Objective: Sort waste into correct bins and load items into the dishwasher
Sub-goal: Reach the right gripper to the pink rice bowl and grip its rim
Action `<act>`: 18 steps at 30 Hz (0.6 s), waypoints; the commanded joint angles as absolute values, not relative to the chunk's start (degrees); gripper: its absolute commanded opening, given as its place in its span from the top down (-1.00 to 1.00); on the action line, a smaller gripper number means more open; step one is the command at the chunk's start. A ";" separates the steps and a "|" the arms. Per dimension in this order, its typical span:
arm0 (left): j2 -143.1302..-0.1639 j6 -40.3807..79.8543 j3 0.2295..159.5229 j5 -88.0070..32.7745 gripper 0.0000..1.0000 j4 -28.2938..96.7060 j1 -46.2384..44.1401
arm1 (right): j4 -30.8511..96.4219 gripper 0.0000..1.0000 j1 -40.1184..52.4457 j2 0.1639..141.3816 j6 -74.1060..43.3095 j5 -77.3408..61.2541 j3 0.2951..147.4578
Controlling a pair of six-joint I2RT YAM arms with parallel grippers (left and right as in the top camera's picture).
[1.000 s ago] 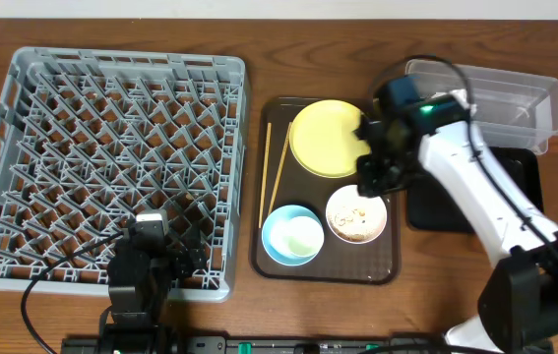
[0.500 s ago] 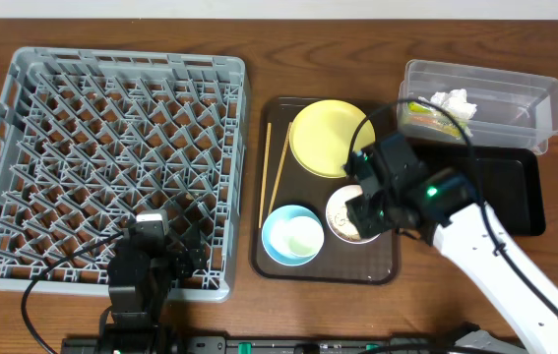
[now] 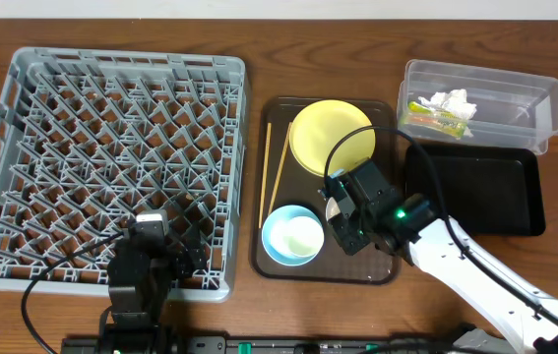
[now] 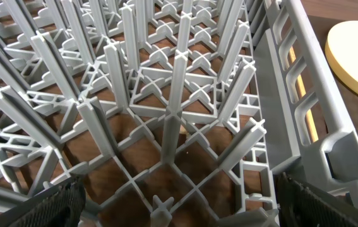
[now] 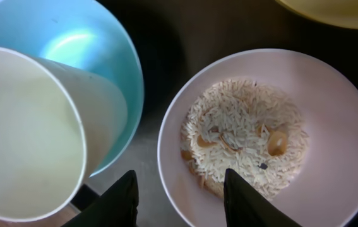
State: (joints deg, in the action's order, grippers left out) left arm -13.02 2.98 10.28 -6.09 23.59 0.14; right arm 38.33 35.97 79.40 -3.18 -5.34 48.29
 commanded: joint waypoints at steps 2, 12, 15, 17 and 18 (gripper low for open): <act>-12.97 3.46 11.51 -6.85 -0.98 23.55 -0.10 | 36.64 0.19 36.84 79.85 -2.72 -4.97 45.63; -12.97 3.46 11.51 -6.85 -0.98 23.55 -0.10 | 33.56 0.21 36.84 79.85 -2.70 -4.95 40.80; -12.97 3.46 11.51 -6.85 -0.98 23.55 -0.10 | 33.30 0.21 36.84 79.85 -2.70 -4.95 40.40; -12.97 3.46 11.51 -6.85 -0.98 23.55 -0.10 | 33.34 0.21 36.84 79.85 -2.70 -4.97 40.34; -12.97 3.46 11.51 -6.85 -0.98 23.55 -0.10 | 33.36 0.21 36.84 79.85 -2.70 -4.97 40.34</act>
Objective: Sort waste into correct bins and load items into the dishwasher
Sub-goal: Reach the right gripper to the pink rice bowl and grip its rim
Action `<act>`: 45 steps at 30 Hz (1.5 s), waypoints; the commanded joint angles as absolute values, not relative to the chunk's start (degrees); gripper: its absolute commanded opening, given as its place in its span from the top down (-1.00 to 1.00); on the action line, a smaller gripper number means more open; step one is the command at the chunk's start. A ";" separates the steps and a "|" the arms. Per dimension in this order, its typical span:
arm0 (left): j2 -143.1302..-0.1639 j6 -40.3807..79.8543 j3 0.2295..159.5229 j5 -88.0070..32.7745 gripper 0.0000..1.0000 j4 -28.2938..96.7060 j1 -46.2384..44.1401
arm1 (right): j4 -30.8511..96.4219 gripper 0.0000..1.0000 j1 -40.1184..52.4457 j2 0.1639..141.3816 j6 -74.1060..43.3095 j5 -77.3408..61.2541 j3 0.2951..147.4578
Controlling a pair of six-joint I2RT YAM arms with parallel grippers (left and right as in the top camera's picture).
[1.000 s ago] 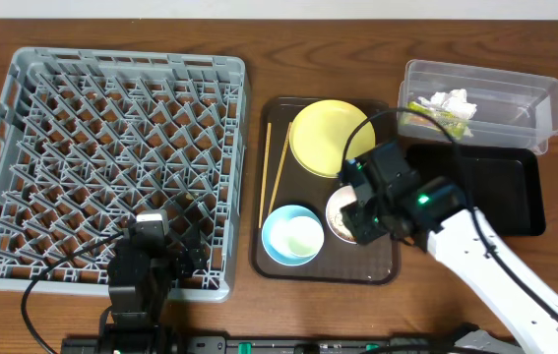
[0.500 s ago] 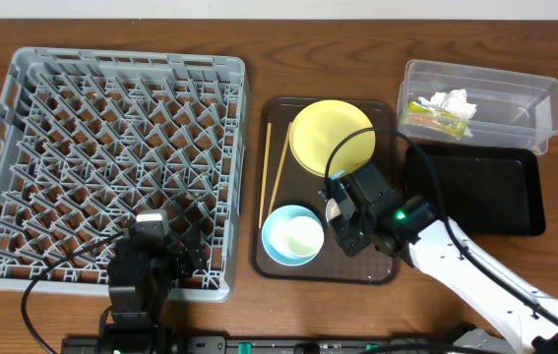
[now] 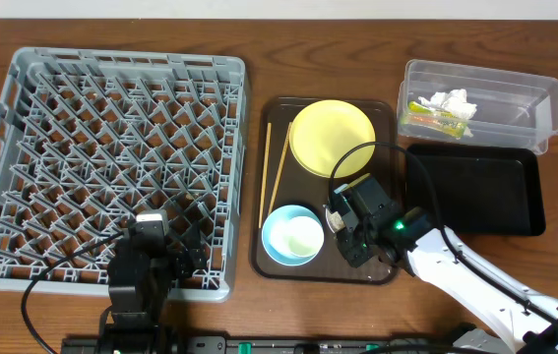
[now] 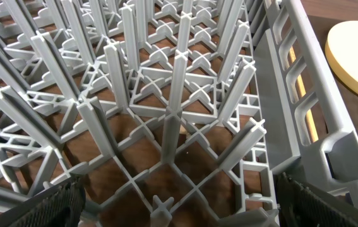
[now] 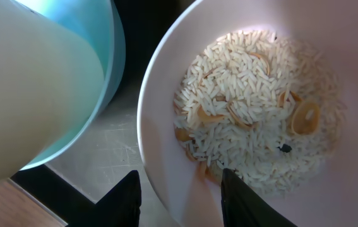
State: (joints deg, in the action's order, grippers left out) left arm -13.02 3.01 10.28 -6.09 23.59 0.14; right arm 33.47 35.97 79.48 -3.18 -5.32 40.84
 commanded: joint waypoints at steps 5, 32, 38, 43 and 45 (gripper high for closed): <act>-12.97 3.46 11.51 -6.85 -0.98 23.55 -0.08 | 33.39 0.23 36.84 79.88 -2.72 -4.97 40.14; -12.97 3.46 11.51 -6.85 -0.98 23.55 -0.10 | 27.99 0.82 36.82 79.88 -4.27 -0.84 37.28; -12.97 3.46 11.51 -6.85 -0.98 23.55 -0.08 | 27.62 0.93 36.77 79.72 -7.99 -0.45 38.52; -12.97 3.46 11.51 -6.85 -0.98 23.53 -0.08 | 30.44 0.98 36.42 79.00 -10.72 -0.47 43.48; -12.97 3.46 11.51 -6.85 -0.98 23.55 -0.10 | 32.42 0.98 35.81 78.96 -11.46 -0.47 46.28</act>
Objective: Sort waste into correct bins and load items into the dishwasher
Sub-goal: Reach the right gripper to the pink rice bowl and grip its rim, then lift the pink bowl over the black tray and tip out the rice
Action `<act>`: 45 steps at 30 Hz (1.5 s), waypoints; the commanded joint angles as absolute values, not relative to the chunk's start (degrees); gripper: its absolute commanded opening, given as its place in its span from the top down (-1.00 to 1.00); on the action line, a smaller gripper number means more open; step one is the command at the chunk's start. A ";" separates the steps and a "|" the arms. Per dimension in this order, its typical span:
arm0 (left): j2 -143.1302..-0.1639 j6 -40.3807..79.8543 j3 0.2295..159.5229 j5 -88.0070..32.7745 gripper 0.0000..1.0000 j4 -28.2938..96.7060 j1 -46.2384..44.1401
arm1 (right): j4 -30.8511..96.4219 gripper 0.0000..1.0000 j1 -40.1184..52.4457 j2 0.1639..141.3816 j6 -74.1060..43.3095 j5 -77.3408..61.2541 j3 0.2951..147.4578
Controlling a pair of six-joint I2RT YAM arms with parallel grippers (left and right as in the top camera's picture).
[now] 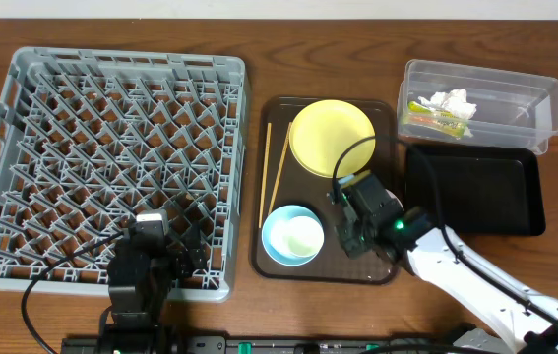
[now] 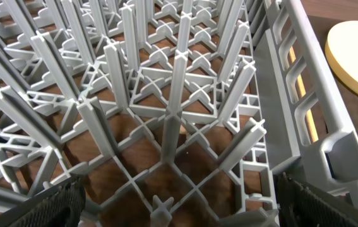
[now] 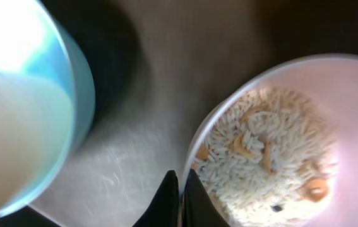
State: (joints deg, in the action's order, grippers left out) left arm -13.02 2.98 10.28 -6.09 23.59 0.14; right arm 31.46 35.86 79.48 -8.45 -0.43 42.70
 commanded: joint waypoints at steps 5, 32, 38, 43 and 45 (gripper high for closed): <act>-12.97 3.46 11.51 -6.85 -0.98 23.53 -0.10 | 38.35 0.98 32.45 78.96 -12.86 -3.73 53.25; -12.97 3.46 11.51 -6.85 -0.98 23.53 -0.08 | 42.37 0.98 -17.47 83.26 -8.91 -48.99 57.30; -12.97 3.46 11.51 -6.85 -0.98 23.53 -0.08 | 40.36 0.98 -22.70 91.37 -6.46 -63.59 57.30; -12.97 3.46 11.51 -6.85 -0.98 23.55 -0.10 | 39.62 0.98 -26.11 97.06 -5.04 -72.47 57.30; -12.97 3.46 11.51 -6.85 -0.97 23.53 -0.10 | 39.62 0.97 -27.31 98.54 -5.02 -72.55 57.30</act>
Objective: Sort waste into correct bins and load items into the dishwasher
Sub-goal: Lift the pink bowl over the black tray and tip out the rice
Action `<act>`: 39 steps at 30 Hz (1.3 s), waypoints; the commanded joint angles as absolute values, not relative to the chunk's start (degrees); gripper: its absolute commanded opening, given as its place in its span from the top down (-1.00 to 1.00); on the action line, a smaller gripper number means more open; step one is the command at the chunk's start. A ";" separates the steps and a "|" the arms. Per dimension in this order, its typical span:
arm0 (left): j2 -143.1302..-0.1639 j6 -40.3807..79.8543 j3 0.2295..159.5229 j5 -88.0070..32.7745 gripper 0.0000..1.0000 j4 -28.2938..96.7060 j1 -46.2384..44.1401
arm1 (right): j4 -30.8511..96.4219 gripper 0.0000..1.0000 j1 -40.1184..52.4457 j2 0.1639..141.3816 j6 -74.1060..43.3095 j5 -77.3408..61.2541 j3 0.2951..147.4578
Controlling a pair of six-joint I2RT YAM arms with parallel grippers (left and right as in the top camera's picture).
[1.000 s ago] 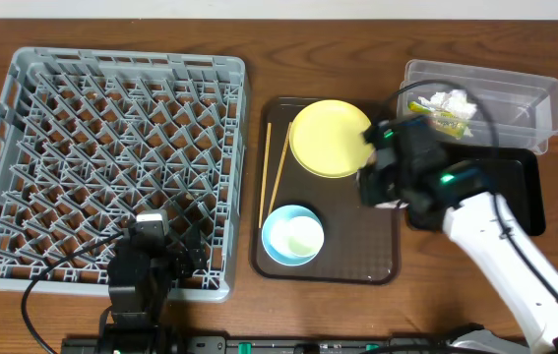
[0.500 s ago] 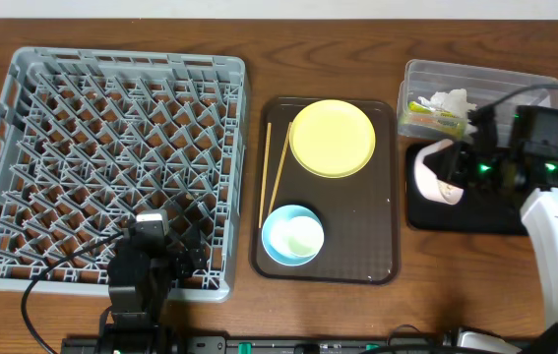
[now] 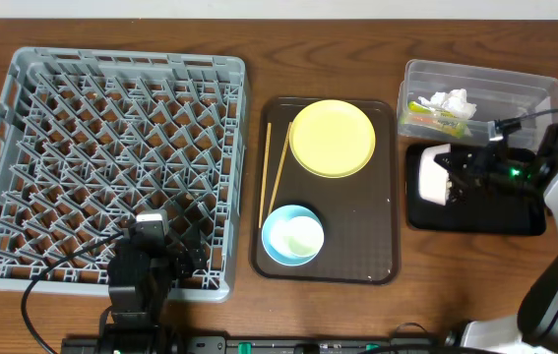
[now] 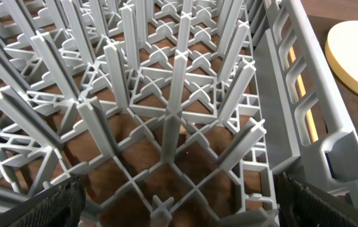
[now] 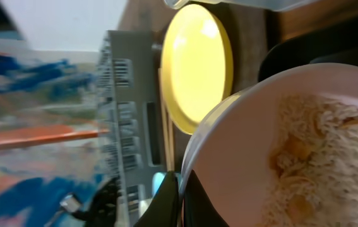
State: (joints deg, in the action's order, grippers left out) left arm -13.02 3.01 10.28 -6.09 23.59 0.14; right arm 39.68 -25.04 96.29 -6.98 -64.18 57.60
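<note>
My right gripper (image 3: 455, 171) is shut on the rim of a pink bowl (image 3: 431, 176) holding rice and bits of food. The bowl is tipped on its side above the left end of the black bin (image 3: 495, 211). In the right wrist view the fingers (image 5: 168, 197) pinch the rim, and the rice lies against the wall of the pink bowl (image 5: 292, 157). My left gripper (image 3: 147, 258) stands open low over the grey dish rack (image 3: 111, 157), with rack pegs (image 4: 175, 94) between its pads (image 4: 52, 205). On the brown tray (image 3: 357, 246) lie a yellow plate (image 3: 332, 138), chopsticks (image 3: 278, 172) and a blue bowl (image 3: 293, 236) holding a white cup.
A clear bin (image 3: 515, 98) with paper and wrapper waste stands behind the black bin. The rack's right wall (image 4: 305, 107) runs close beside my left gripper. The yellow plate (image 4: 355, 57) shows past that wall.
My right gripper, shut on the pink bowl's rim, has moved from the brown tray to over the black bin at the right. The bowl is now tipped on its side. The left arm is unchanged.
At first my right gripper was open above the pink bowl of rice on the brown tray. It then stood lower with the rim between its fingers, then shut on the rim. Now the bowl is off the tray and tilted over the black bin.
</note>
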 commanded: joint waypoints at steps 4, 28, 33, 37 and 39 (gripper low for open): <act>-12.97 3.46 11.51 -6.85 -0.98 23.55 -0.08 | 38.94 0.98 -30.55 100.60 -4.99 -74.17 57.30; -12.97 3.49 11.51 -6.85 -0.98 23.55 -0.10 | 36.75 0.98 -42.63 101.16 -12.80 -89.34 57.30; -12.97 3.46 11.51 -6.85 -0.98 23.53 -0.10 | 36.64 0.98 -43.46 101.16 -17.69 -89.32 57.30; -12.97 3.46 11.51 -6.85 -0.98 23.55 -0.10 | 36.62 0.98 -44.23 101.16 -21.37 -89.32 57.30; -12.97 3.46 11.51 -6.85 -0.98 23.55 -0.10 | 36.62 0.98 -44.62 101.16 -23.49 -89.32 57.30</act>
